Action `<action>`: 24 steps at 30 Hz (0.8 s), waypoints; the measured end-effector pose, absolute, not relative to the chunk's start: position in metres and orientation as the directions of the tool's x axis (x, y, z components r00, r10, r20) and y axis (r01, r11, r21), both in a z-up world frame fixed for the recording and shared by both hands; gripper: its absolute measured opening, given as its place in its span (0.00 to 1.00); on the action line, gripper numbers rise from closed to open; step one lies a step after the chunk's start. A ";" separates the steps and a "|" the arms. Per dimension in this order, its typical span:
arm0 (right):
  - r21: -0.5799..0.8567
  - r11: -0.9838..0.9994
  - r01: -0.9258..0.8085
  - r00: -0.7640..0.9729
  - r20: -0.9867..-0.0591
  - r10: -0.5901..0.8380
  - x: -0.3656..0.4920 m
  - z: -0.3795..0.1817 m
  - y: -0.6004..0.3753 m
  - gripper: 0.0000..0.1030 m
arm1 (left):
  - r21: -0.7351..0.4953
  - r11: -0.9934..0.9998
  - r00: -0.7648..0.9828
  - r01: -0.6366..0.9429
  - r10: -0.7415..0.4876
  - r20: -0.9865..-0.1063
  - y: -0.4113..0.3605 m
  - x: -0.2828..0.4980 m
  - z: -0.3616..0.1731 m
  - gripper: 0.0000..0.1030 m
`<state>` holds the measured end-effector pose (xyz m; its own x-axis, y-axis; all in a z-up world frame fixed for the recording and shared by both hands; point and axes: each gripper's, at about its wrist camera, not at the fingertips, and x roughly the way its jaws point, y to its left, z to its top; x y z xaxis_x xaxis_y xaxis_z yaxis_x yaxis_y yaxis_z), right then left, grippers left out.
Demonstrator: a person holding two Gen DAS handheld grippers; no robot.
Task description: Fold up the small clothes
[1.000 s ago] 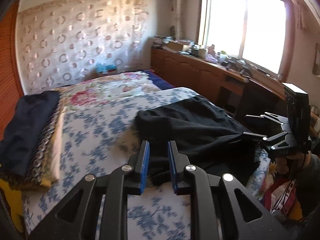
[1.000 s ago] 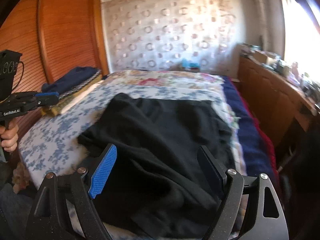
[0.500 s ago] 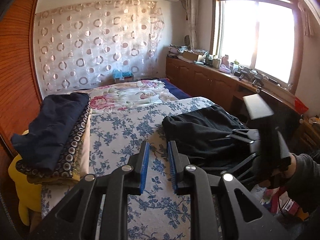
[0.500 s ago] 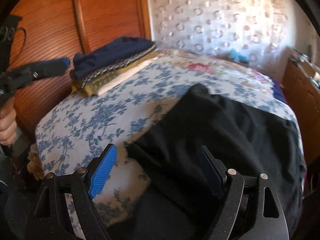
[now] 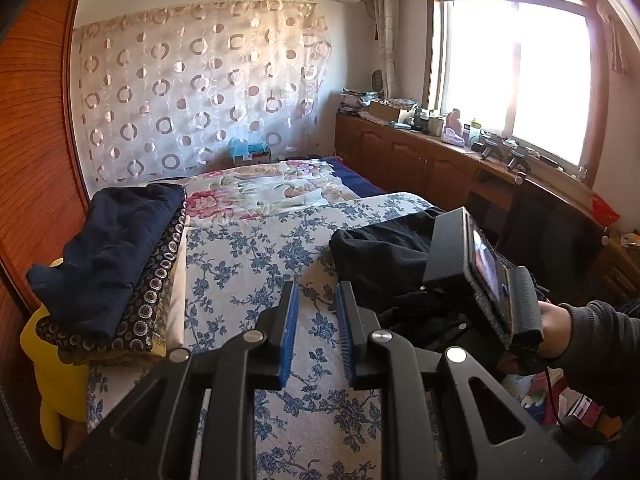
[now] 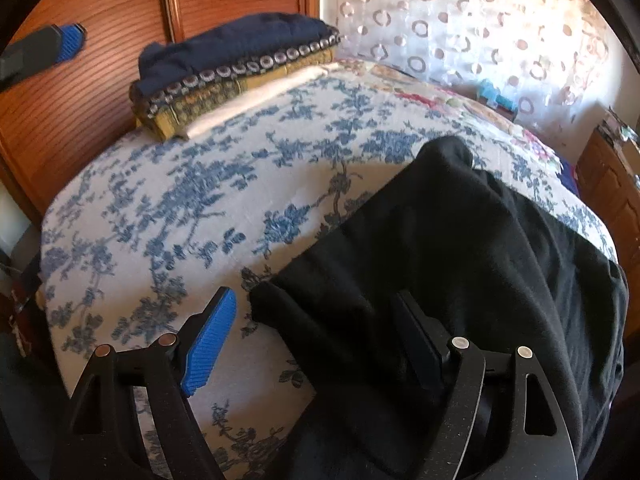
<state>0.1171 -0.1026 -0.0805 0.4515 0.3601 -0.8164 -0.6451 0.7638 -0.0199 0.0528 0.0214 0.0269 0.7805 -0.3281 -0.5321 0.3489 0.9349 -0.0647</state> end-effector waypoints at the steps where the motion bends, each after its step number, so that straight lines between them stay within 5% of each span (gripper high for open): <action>1: -0.029 0.765 -0.644 0.452 -0.821 0.349 0.118 -0.083 -0.102 0.76 | -0.064 0.935 0.780 0.348 -0.327 -0.533 0.021 0.053 0.027 0.17; 7: -0.087 0.761 -0.642 0.478 -0.822 0.309 0.115 -0.087 -0.096 0.66 | -0.067 0.935 0.777 0.349 -0.329 -0.537 0.021 0.055 0.025 0.17; 9: -0.092 0.760 -0.643 0.485 -0.817 0.311 0.115 -0.084 -0.097 0.30 | -0.069 0.935 0.775 0.349 -0.329 -0.540 0.021 0.056 0.023 0.17; 11: -0.096 0.764 -0.638 0.487 -0.819 0.303 0.116 -0.083 -0.098 0.11 | -0.071 0.935 0.772 0.348 -0.329 -0.544 0.021 0.058 0.022 0.17; 24: -0.008 0.862 -0.507 0.633 -0.682 0.366 0.153 0.013 -0.185 0.07 | -0.081 0.930 0.766 0.360 -0.344 -0.544 0.016 0.060 0.016 0.17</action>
<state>0.1527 -0.1851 0.0126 0.6331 0.3660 -0.6820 -0.5071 0.8619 -0.0082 0.0603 0.0157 0.0156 0.7656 -0.3436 -0.5438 0.3598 0.9295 -0.0807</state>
